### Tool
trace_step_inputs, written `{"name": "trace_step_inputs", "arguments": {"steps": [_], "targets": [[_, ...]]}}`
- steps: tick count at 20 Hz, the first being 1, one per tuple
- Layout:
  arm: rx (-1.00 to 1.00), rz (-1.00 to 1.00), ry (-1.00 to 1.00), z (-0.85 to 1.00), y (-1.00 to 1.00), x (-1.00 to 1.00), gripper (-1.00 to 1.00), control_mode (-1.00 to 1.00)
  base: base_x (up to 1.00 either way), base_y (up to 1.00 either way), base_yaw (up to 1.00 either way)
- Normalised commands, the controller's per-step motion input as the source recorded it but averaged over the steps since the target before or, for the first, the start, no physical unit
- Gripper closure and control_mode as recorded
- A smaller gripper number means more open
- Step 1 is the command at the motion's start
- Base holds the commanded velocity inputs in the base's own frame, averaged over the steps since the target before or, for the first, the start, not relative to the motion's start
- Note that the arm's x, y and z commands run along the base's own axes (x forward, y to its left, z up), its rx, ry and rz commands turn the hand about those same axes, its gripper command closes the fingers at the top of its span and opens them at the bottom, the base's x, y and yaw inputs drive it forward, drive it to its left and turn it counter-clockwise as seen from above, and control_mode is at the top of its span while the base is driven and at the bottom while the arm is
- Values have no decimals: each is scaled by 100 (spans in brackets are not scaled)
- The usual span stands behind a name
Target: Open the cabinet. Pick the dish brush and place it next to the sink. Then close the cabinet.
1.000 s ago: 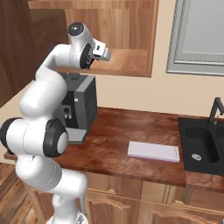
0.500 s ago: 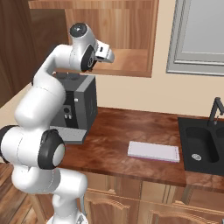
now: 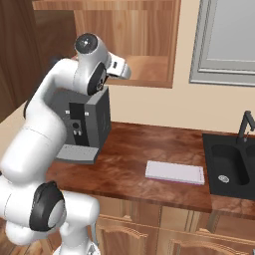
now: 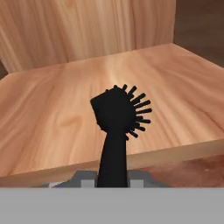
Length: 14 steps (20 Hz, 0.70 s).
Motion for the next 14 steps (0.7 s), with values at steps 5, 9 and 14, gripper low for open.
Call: {"name": "trace_step_inputs", "arguments": {"steps": [5, 9, 14], "targets": [[3, 3, -6, 0, -3, -93, 100, -100, 0, 0, 0], [2, 3, -2, 0, -4, -89, 100, -100, 0, 0, 0], [0, 2, 0, 0, -4, -75, 100, -100, 0, 0, 0]]}}
